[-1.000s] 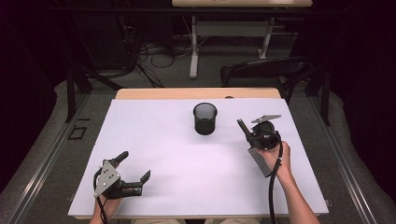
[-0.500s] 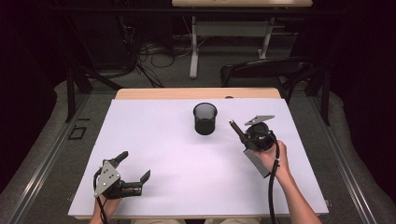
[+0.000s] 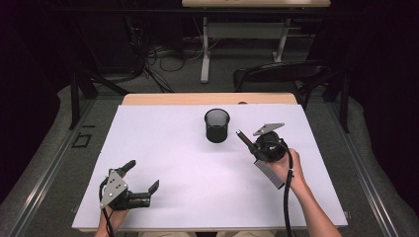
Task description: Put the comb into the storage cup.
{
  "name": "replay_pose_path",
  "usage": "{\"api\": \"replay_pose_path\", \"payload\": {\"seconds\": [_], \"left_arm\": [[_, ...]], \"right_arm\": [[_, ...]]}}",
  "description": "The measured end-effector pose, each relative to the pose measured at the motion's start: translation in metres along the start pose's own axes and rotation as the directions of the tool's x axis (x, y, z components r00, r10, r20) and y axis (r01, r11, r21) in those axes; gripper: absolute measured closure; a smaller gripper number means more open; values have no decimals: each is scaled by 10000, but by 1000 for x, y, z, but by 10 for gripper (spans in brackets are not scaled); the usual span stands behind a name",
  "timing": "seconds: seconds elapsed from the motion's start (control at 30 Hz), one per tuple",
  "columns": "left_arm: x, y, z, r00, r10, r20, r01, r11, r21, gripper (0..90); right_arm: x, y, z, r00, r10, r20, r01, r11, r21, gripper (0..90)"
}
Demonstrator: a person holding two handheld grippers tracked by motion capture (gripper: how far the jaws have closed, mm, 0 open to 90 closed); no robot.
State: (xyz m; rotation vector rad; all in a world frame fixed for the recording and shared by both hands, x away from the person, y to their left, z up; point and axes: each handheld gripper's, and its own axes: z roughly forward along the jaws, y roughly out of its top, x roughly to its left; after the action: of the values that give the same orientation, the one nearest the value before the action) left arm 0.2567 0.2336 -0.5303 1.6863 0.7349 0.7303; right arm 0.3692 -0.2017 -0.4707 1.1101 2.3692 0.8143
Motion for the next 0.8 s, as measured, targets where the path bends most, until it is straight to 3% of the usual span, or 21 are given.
{"api": "replay_pose_path", "payload": {"seconds": [0.8], "left_arm": [[1, 0, 0, 10000, -40, -13, 40, 9999, 149, 0]], "right_arm": [[18, 10, 4, 9889, -1294, -726, 1305, 9914, 104, 730]]}}
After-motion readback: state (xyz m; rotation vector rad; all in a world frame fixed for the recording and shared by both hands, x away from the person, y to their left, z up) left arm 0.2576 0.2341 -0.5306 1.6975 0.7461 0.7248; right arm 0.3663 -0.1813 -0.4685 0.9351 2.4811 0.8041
